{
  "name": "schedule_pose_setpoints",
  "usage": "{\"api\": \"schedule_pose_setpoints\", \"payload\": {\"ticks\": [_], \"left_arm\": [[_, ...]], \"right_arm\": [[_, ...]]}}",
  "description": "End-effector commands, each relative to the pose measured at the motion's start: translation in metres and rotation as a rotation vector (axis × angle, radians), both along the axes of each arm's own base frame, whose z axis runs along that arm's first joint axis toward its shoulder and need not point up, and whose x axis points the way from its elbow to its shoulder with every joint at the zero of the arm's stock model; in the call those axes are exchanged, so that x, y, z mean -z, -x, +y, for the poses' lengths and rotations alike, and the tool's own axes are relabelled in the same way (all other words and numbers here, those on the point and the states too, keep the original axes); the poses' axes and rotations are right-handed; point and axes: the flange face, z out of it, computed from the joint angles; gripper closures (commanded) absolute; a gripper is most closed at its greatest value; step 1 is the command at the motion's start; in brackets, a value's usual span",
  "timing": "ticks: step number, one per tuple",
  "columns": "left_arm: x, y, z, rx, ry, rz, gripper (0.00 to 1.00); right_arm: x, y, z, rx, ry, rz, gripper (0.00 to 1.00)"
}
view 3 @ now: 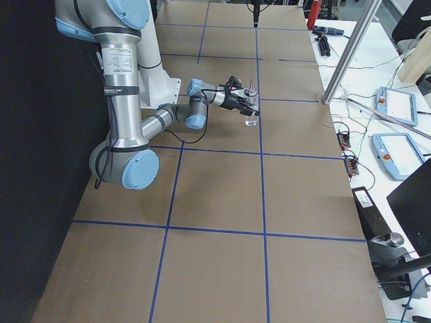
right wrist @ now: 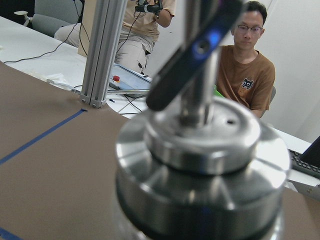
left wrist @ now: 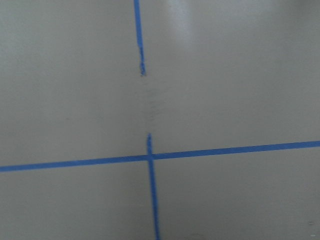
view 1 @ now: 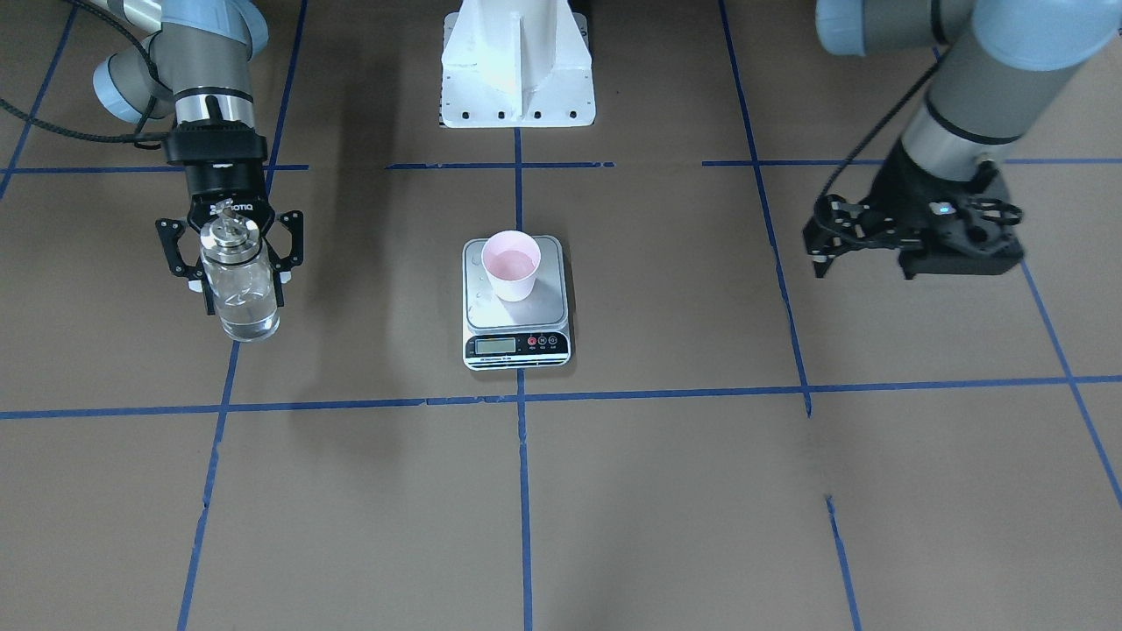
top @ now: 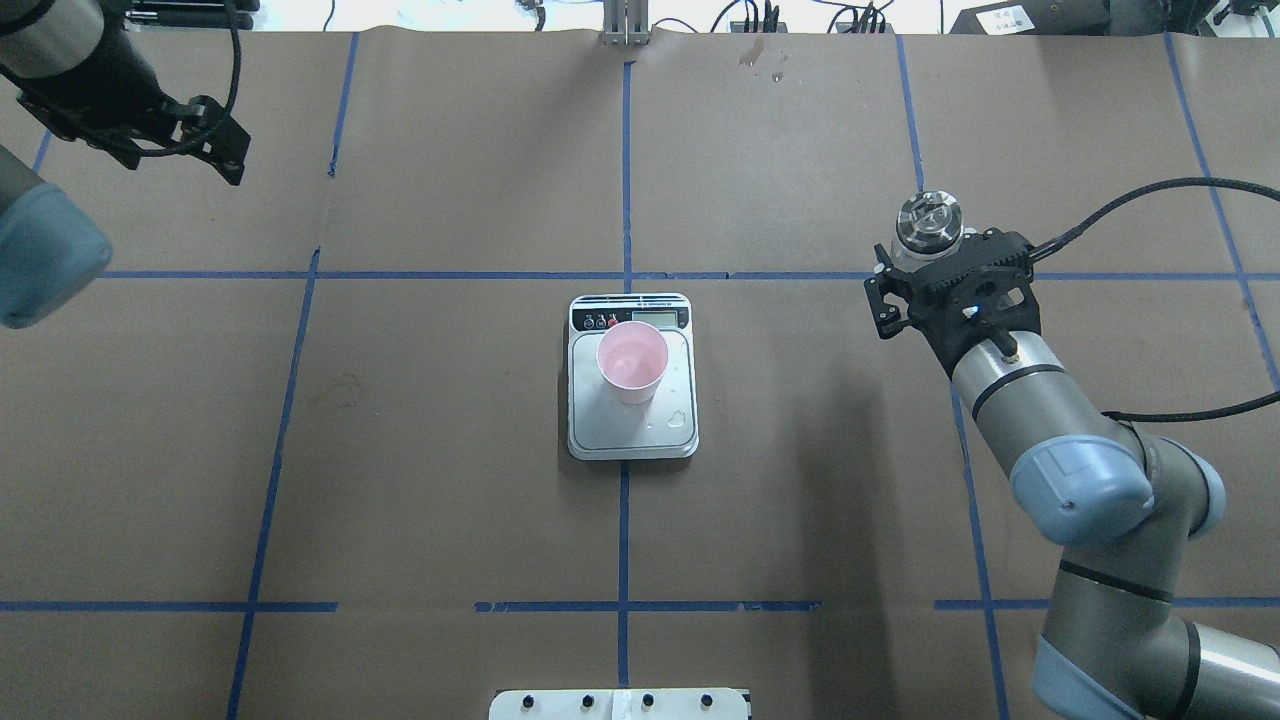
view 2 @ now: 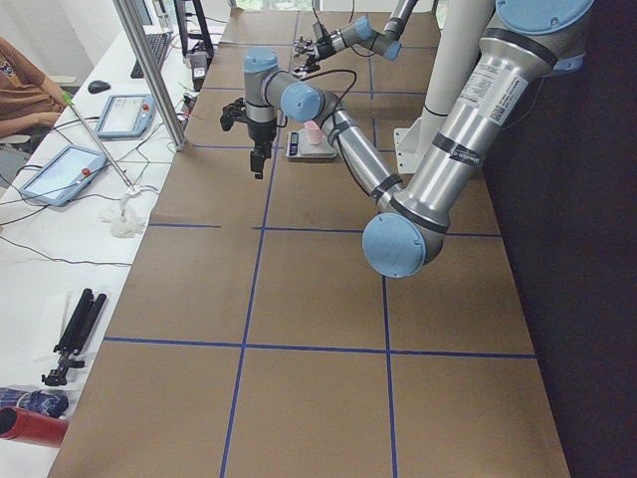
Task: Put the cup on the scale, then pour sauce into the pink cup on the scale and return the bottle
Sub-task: 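Move the bottle with the right gripper over the pink cup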
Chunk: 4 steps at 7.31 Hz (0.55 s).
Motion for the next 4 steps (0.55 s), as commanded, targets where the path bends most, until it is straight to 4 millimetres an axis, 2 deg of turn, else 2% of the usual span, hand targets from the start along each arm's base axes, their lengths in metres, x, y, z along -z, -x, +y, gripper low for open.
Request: {"api": "schedule_pose_setpoints", "payload": {"ticks": [1, 2, 3, 4], "left_arm": [[-0.047, 0.066, -0.008, -0.096, -0.102, -0.065, 0.0], [-0.066, 0.097, -0.012, -0.126, -0.137, -0.09, 0.0], [-0.083, 0.116, -0.018, -0.15, -0.148, -0.11, 0.0], [-0.103, 0.13, -0.013, -0.195, -0.181, -0.126, 0.0]], "right_arm": [[0.019, 0.026, 0.008, 0.022, -0.07, 0.195, 1.0], [0.019, 0.028, 0.008, 0.045, -0.1, 0.297, 1.0], [0.027, 0.03, 0.01, 0.011, -0.122, 0.322, 1.0], [0.027, 0.041, 0.019, -0.027, -0.126, 0.392, 1.0]]}}
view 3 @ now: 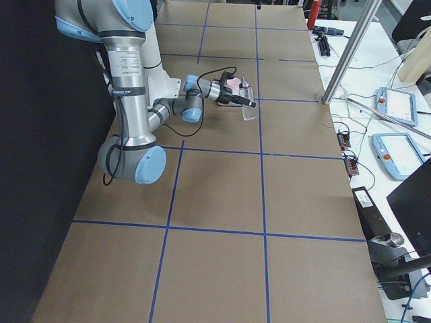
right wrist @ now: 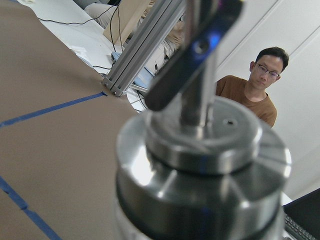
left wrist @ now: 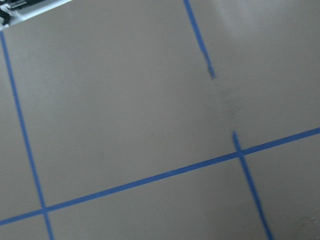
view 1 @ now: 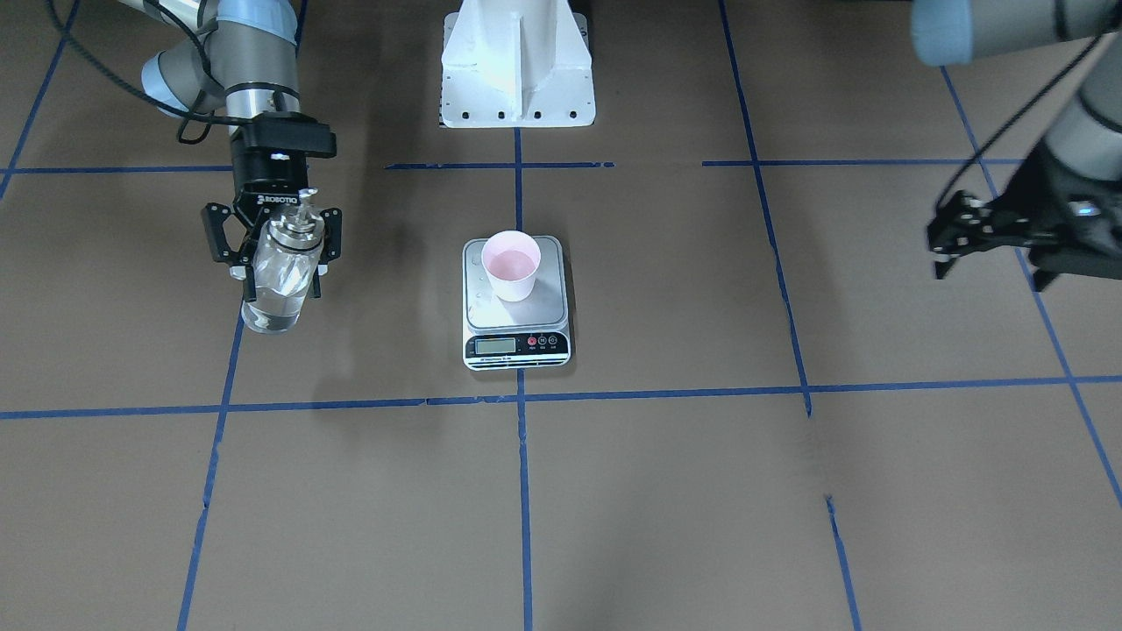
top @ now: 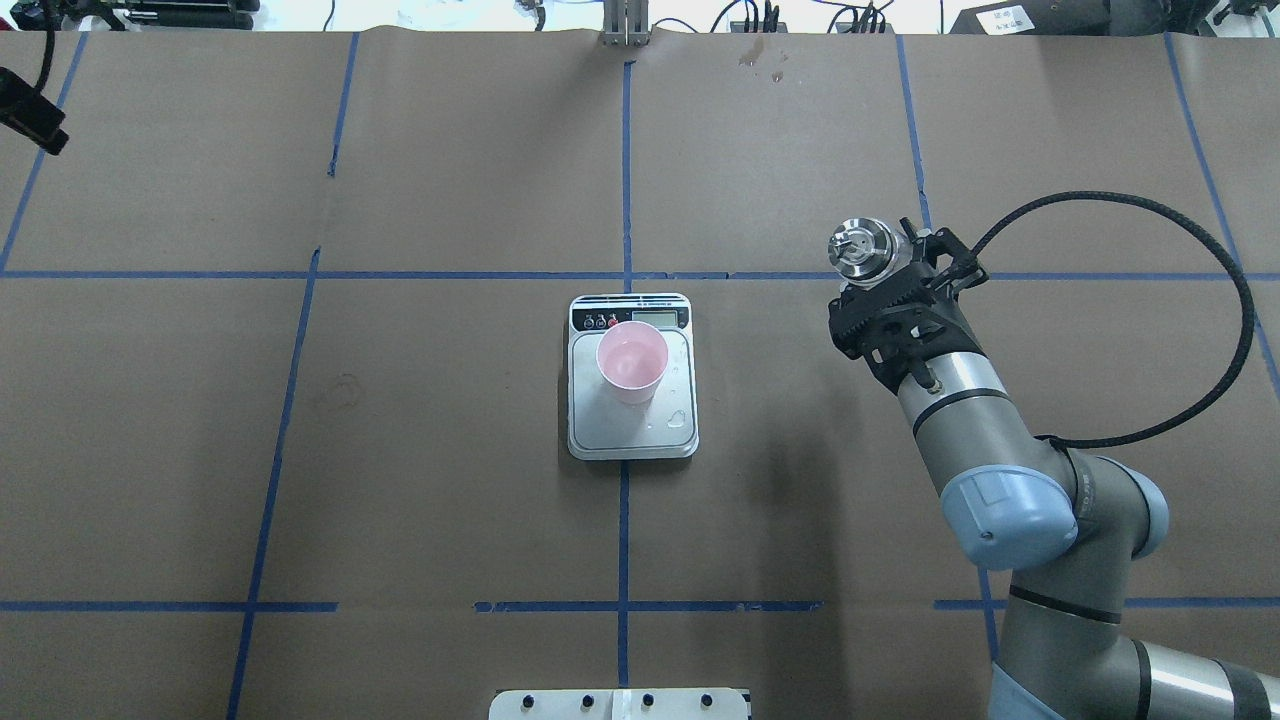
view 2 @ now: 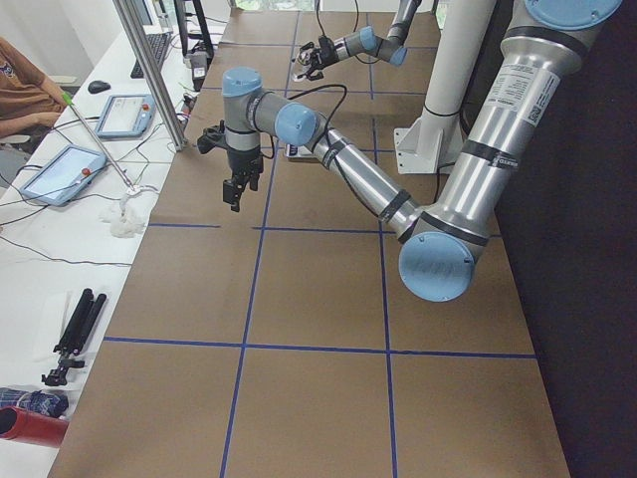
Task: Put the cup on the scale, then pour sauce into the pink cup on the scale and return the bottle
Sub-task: 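Move the bottle with the right gripper over the pink cup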
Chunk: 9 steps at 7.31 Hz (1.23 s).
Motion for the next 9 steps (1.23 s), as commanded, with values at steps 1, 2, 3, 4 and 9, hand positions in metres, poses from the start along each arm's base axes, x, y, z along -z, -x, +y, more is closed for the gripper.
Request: {"api": "schedule_pose_setpoints", "payload": {"ticks": [1, 2, 3, 4, 9], "left_arm": [[-0.048, 0.049, -0.001, -0.079, -0.089, -0.04, 0.0], [-0.086, 0.093, -0.008, -0.094, -0.104, -0.06, 0.0], [-0.11, 0.116, -0.01, -0.066, -0.058, -0.035, 0.0], [-0.123, 0.117, -0.01, -0.037, -0.03, -0.009, 0.0], [-0.257, 0.149, 0.011, 0.023, -0.082, 0.075, 0.0]], "right_arm": [[0.02, 0.021, 0.007, -0.041, -0.022, 0.095, 1.0], [0.02, 0.026, 0.01, -0.053, -0.025, 0.128, 1.0], [0.019, 0.033, 0.016, -0.053, -0.027, 0.157, 1.0], [0.017, 0.041, 0.025, -0.058, -0.034, 0.193, 1.0], [0.019, 0.1, 0.039, -0.136, -0.094, 0.433, 1.0]]}}
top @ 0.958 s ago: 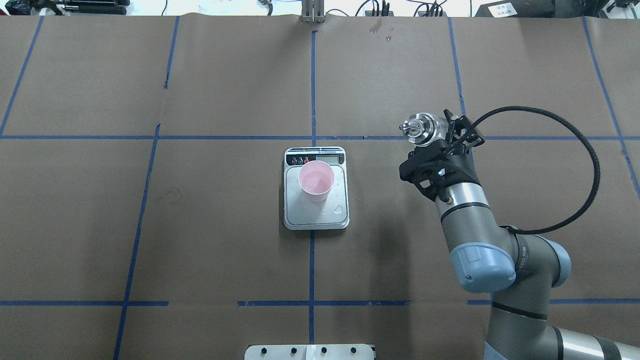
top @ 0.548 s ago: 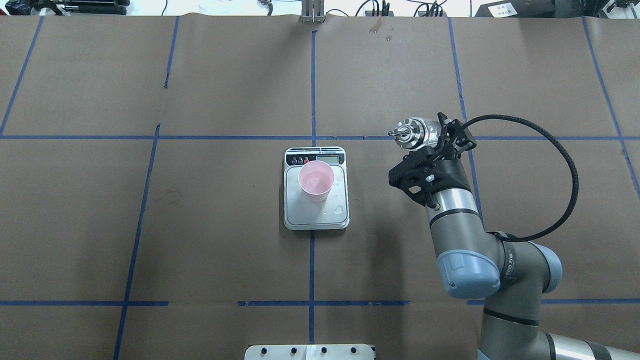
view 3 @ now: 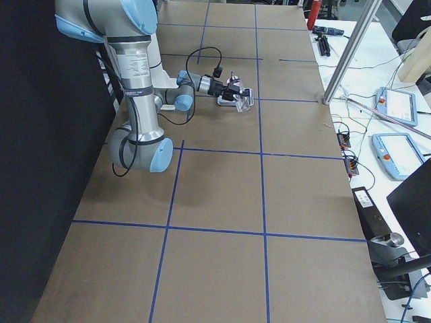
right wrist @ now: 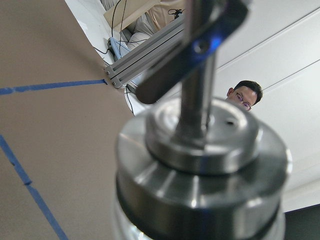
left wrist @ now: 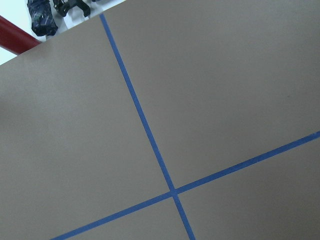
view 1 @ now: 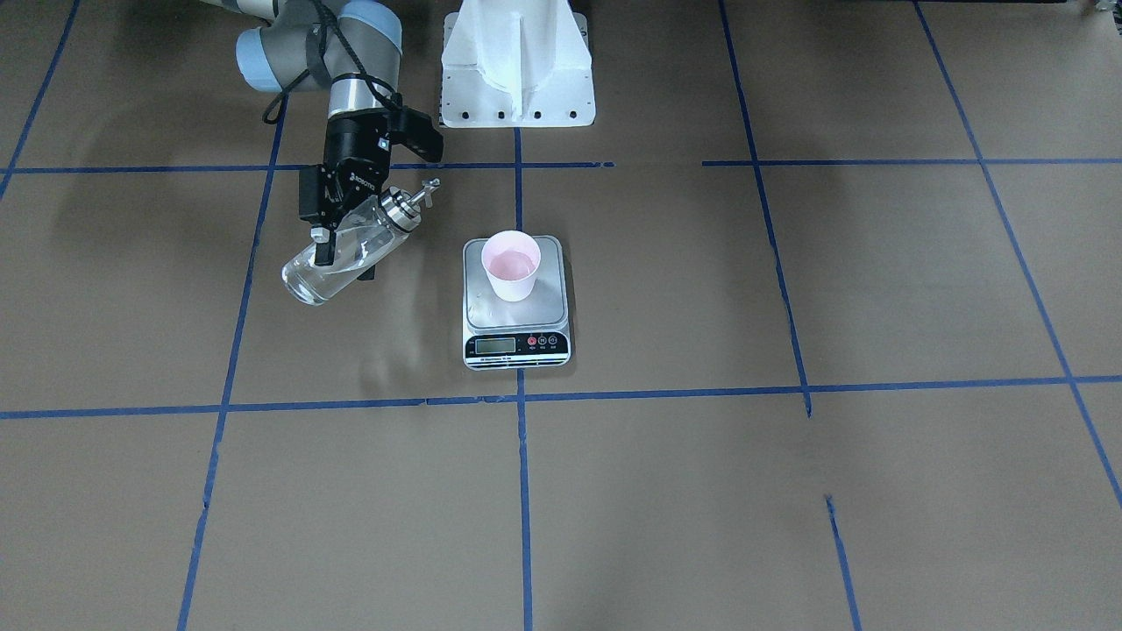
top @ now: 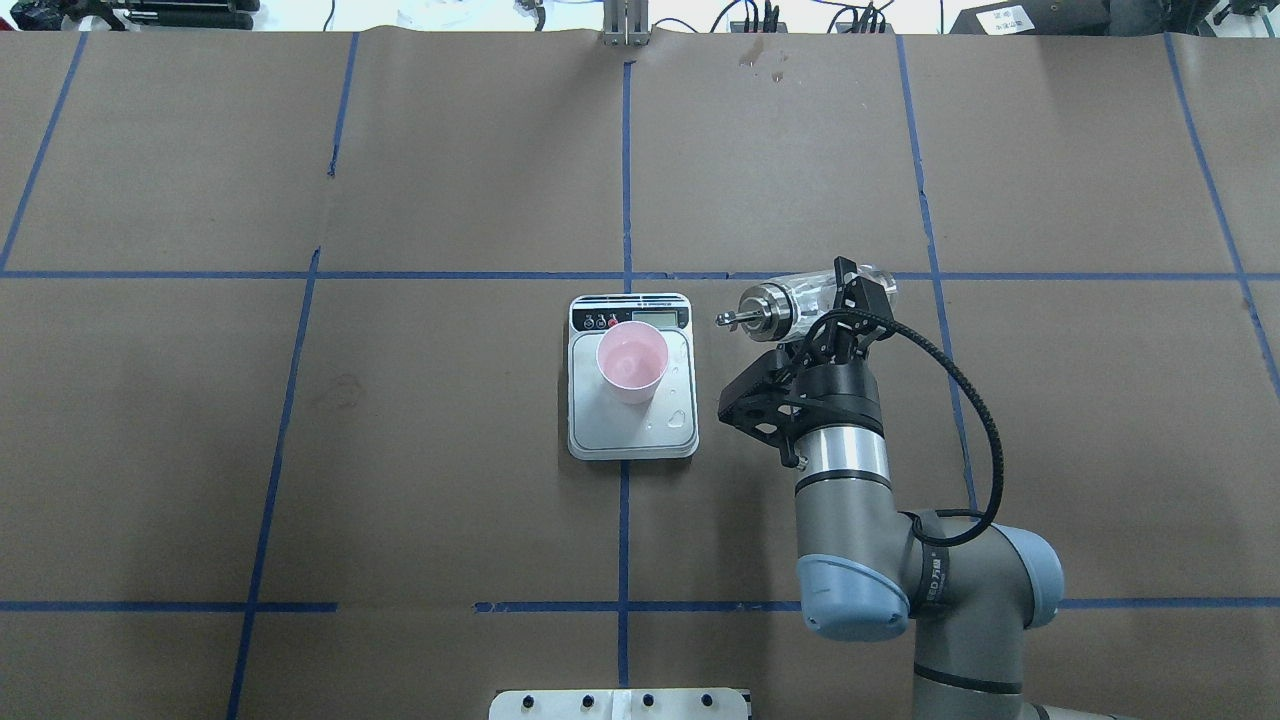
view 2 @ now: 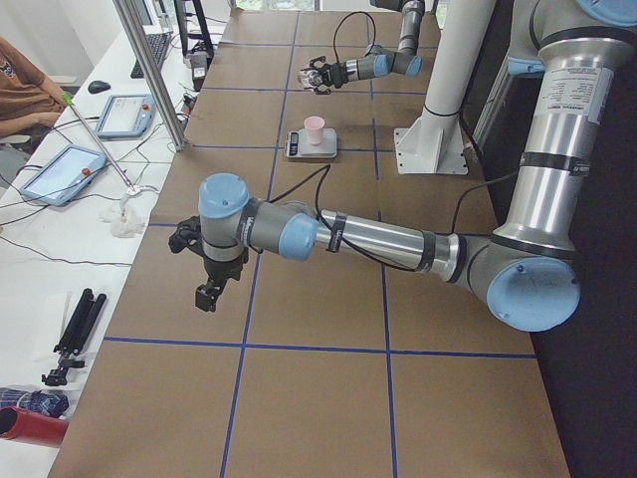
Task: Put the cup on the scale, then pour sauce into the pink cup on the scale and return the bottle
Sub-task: 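Move the bottle with the right gripper over the pink cup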
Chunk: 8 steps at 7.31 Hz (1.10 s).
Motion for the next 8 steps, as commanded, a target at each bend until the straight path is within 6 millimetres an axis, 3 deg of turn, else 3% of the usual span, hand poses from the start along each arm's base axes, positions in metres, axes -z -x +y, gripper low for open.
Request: {"api": "schedule_pose_setpoints", "payload": {"ticks": [1, 3, 6, 8], "left_arm": [[-0.054, 0.002, 0.005, 0.003, 0.008, 0.004, 0.0], [-0.071, 0.002, 0.011, 0.003, 0.039, -0.001, 0.0], [-0.07, 0.002, 0.009, 0.003, 0.039, -0.001, 0.0], [-0.07, 0.002, 0.009, 0.003, 0.039, -0.001, 0.0]], "right_arm": [[-0.011, 0.024, -0.003, -0.025, -0.018, 0.085, 1.0], [0.016, 0.027, -0.016, -0.032, -0.038, 0.157, 1.0], [0.009, 0.03, -0.024, -0.052, -0.052, 0.286, 1.0], [0.018, 0.033, -0.027, -0.053, -0.054, 0.375, 1.0]]}}
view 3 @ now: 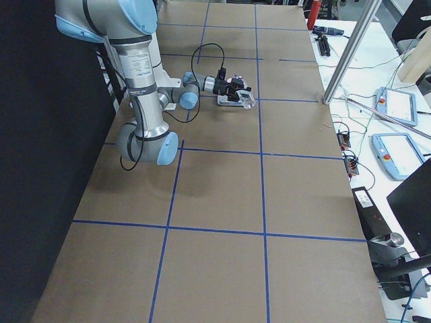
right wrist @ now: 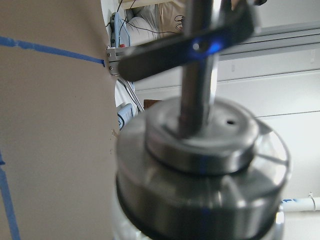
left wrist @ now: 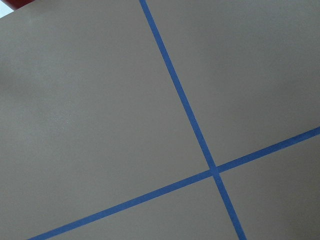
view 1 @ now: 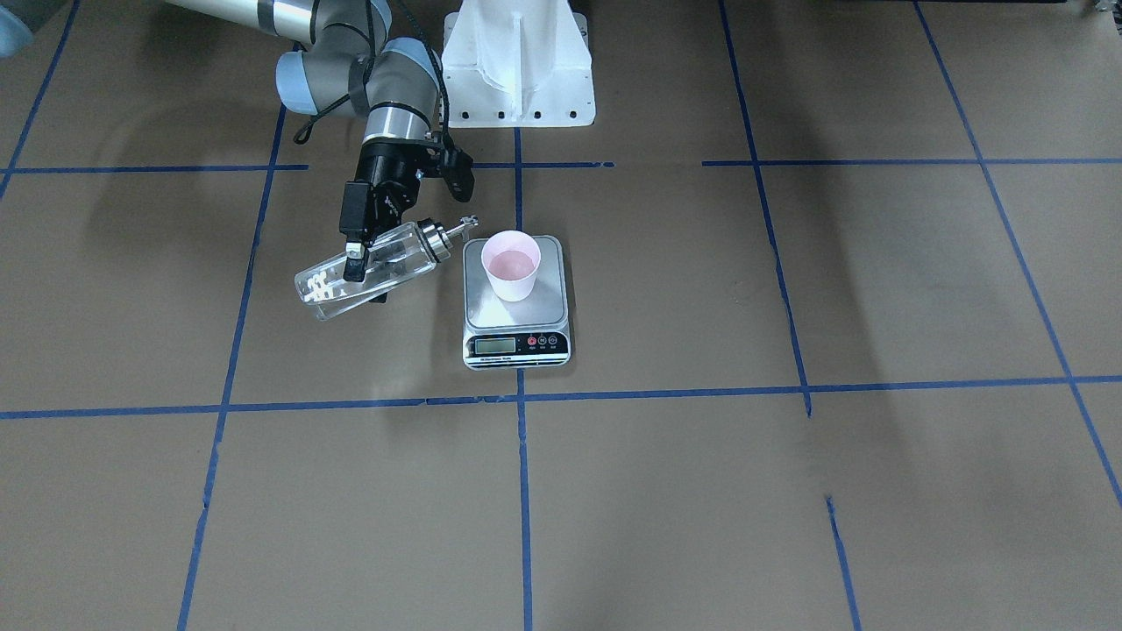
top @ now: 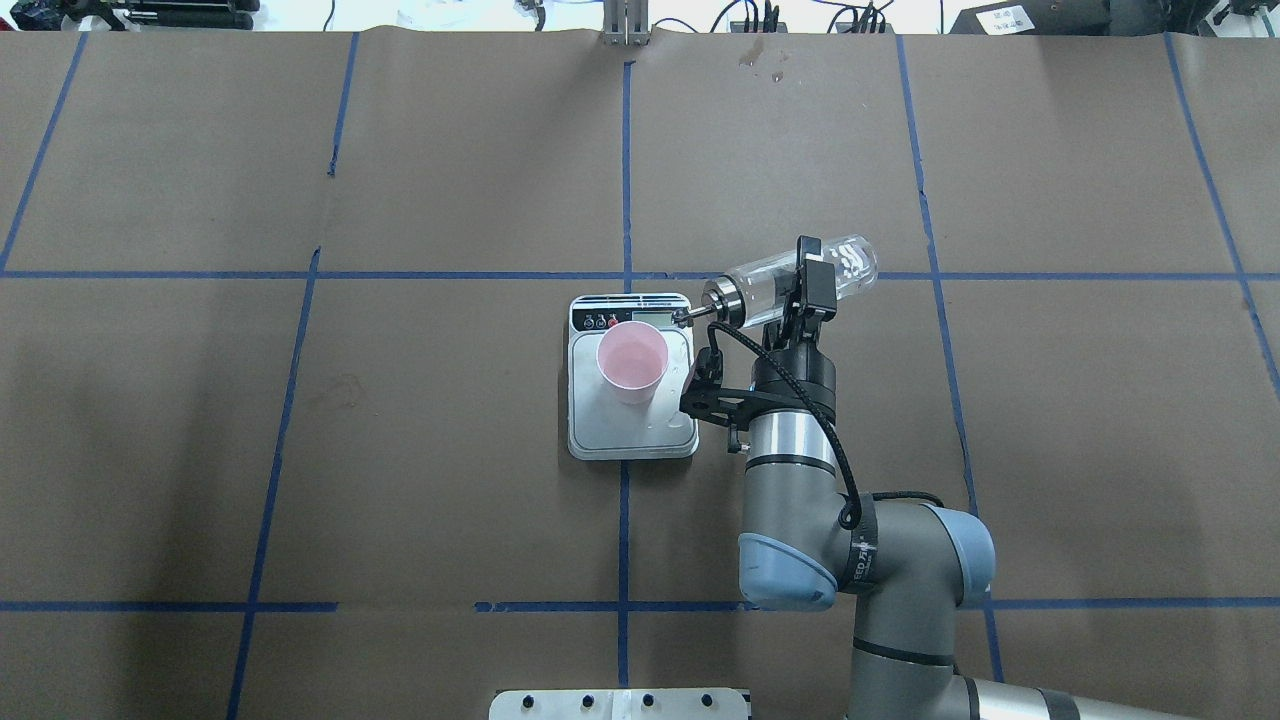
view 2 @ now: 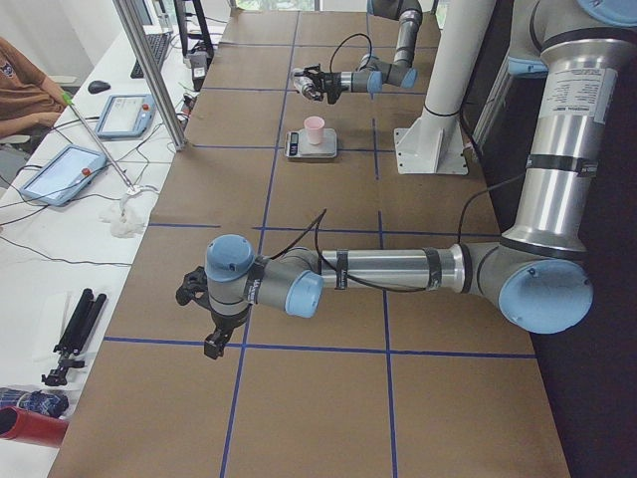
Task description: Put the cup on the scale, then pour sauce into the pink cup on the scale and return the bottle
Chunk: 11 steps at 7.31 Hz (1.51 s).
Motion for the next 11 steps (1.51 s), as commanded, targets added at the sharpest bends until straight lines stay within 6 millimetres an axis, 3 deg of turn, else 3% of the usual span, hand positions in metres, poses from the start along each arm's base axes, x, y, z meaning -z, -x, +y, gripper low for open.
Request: {"api": "schedule_pose_setpoints", "payload": {"ticks": [1, 5, 11], "left_arm": [[0.0008, 0.001, -0.0002, 0.002, -0.002, -0.001, 0.0], [0.0007, 0.0017, 0.0, 0.003, 0.0, 0.0, 0.0], [0.0017, 0.0017, -0.0008, 0.003, -0.003, 0.0, 0.0]], "right_arm": [[0.005, 0.0031, -0.0027, -0.02, -0.011, 0.125, 1.0], [0.0057, 0.0027, -0.0031, -0.021, -0.017, 0.259, 1.0], [0.0073, 0.0025, -0.0031, -0.02, -0.017, 0.264, 1.0]]}}
